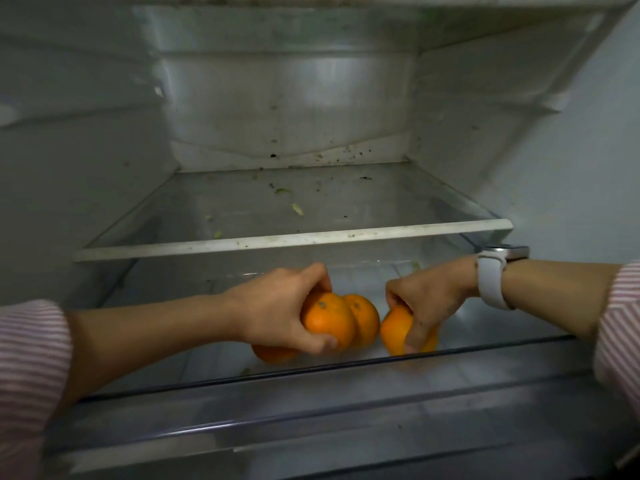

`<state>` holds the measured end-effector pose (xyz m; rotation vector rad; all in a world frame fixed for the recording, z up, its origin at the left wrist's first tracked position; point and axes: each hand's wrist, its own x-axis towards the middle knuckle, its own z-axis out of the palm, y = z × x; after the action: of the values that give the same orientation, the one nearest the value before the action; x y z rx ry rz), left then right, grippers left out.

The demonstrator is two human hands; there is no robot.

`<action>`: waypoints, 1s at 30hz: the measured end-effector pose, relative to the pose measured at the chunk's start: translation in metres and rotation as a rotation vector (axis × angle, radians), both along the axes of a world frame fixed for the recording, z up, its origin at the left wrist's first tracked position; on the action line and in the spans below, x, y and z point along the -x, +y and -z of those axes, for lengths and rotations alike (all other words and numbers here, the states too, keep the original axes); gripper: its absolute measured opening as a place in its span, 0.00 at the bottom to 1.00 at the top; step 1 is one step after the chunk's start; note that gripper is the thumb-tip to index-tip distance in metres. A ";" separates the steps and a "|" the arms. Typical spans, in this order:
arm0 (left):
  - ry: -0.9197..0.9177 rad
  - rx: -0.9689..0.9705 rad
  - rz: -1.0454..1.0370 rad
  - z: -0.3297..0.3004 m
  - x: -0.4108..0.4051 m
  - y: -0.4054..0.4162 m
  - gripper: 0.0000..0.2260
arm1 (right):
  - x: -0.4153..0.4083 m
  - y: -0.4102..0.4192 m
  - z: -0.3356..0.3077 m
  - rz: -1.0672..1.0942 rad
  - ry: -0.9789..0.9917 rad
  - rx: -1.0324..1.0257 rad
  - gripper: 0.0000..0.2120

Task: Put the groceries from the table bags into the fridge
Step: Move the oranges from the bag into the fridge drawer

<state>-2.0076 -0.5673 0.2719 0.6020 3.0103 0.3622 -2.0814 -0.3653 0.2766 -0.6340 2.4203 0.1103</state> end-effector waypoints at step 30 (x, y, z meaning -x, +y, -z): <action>-0.142 0.346 -0.149 0.030 0.016 -0.007 0.28 | 0.004 0.000 0.002 0.066 0.034 0.177 0.27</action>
<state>-2.0236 -0.5745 0.2424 0.3106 2.8865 -0.1083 -2.0858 -0.3654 0.2747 -0.6343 2.4991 -0.1226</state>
